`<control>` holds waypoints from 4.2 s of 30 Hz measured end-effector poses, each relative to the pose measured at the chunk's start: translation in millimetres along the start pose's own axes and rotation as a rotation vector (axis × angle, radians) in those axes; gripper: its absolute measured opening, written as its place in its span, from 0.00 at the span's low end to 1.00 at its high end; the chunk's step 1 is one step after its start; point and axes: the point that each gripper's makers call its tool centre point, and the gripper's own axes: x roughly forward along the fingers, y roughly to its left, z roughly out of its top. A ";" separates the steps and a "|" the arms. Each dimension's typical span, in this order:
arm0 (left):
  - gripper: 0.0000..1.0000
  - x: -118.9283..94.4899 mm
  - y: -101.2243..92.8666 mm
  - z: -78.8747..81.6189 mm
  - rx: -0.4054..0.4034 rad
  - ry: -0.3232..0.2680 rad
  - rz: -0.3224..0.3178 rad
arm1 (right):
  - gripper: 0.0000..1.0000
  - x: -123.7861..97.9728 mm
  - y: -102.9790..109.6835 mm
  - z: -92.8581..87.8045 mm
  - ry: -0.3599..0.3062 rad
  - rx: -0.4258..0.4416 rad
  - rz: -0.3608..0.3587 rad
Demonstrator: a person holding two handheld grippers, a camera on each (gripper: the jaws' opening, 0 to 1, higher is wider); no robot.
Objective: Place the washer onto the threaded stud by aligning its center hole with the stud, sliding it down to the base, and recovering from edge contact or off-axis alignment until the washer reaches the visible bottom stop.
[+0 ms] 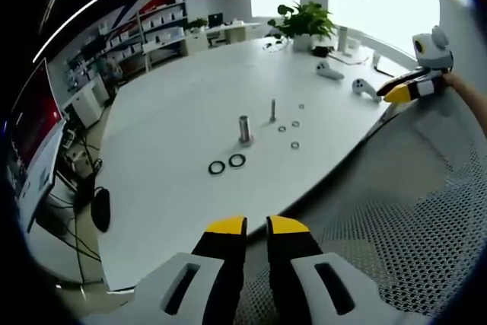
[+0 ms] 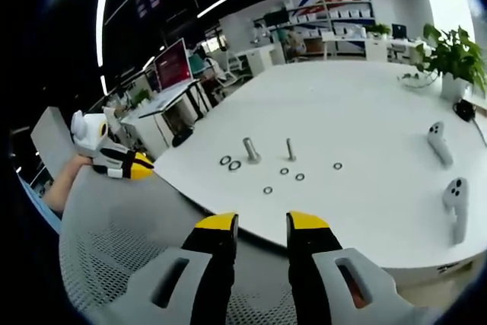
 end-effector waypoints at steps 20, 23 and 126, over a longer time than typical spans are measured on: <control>0.08 -0.1 -0.5 0.2 0.000 0.000 0.001 | 0.26 -1.1 -3.7 3.7 -0.025 0.018 -0.017; 0.08 -0.2 -0.4 0.3 -0.001 0.000 0.002 | 0.26 -1.4 -2.2 3.2 -0.025 0.016 -0.009; 0.04 1.2 9.5 -5.6 -0.086 0.040 0.071 | 0.29 12.5 10.6 -12.0 0.217 -0.176 0.281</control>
